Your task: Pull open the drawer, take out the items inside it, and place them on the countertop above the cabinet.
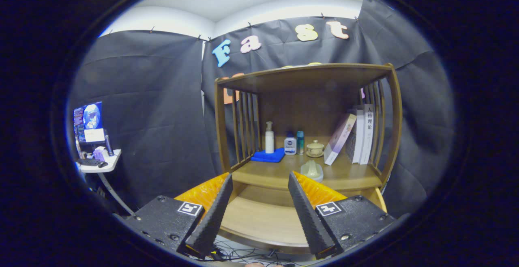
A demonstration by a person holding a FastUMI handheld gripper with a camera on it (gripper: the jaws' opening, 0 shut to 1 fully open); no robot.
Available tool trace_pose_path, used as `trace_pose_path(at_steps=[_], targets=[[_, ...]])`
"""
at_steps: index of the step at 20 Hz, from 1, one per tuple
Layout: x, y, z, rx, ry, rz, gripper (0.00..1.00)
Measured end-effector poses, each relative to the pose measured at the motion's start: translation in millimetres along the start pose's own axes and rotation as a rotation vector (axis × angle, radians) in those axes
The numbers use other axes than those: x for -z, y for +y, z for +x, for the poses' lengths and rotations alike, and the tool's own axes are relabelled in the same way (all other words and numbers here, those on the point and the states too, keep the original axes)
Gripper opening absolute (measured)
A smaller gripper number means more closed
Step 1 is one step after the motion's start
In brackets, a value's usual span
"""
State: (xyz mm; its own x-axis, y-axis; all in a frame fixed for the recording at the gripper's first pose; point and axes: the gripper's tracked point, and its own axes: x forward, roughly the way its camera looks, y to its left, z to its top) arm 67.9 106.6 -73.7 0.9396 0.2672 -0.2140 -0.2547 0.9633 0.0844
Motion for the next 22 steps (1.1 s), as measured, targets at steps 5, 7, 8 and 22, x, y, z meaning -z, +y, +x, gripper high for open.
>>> trace_pose_path(at_steps=[5, 7, 8, 22], targets=[[59.0, 4.4, -11.0, 0.06, -0.006, -0.071, 0.88], [86.5, 6.0, -15.1, 0.075, 0.003, -0.076, 0.88], [103.2, 2.1, -15.7, 0.096, 0.015, -0.081, 0.88], [221.6, -40.2, -22.4, 0.306, 0.154, 0.055, 0.89]])
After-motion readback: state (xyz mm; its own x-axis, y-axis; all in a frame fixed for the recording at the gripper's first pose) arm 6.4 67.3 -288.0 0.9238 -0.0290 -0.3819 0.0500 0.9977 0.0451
